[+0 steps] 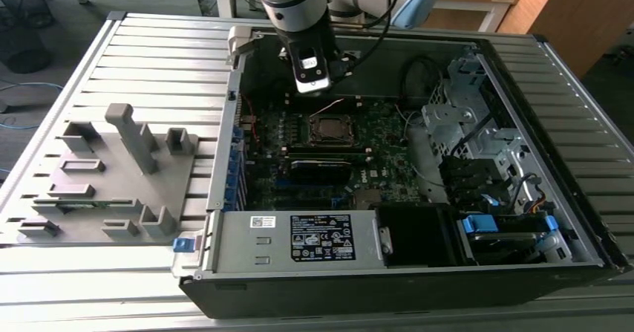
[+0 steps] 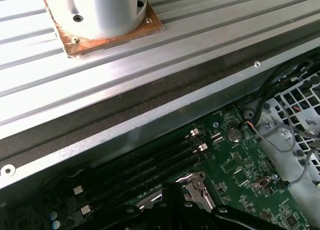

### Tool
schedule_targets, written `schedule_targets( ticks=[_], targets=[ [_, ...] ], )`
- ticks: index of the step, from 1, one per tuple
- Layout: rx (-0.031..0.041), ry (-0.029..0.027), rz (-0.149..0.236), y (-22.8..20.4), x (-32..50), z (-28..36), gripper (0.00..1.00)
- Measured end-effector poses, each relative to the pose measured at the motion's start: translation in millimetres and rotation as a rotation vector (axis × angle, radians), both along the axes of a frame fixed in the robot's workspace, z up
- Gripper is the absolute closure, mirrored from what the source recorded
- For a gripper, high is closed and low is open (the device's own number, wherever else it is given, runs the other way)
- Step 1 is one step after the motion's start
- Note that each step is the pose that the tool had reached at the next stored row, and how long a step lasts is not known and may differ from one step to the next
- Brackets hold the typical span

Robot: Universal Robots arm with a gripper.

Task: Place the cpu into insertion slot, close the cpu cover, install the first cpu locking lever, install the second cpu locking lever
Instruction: 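Install the first cpu locking lever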

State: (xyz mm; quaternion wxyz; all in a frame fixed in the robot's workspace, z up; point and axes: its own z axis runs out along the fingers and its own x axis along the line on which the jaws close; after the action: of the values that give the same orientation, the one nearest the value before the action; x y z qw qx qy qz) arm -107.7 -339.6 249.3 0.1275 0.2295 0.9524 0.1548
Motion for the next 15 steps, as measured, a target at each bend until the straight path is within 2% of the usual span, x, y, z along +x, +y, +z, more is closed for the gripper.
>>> schedule_targets(
  ticks=[3, 10, 15],
  targets=[
    [0.0, -0.0001, 0.0, 3.2, 0.0, -0.5, 0.9],
    [0.0001, -0.0001, 0.0, 3.3, 2.5, -7.0, 0.9],
    [0.0001, -0.0002, 0.0, 3.3, 3.7, -7.3, 0.9]
  ],
)
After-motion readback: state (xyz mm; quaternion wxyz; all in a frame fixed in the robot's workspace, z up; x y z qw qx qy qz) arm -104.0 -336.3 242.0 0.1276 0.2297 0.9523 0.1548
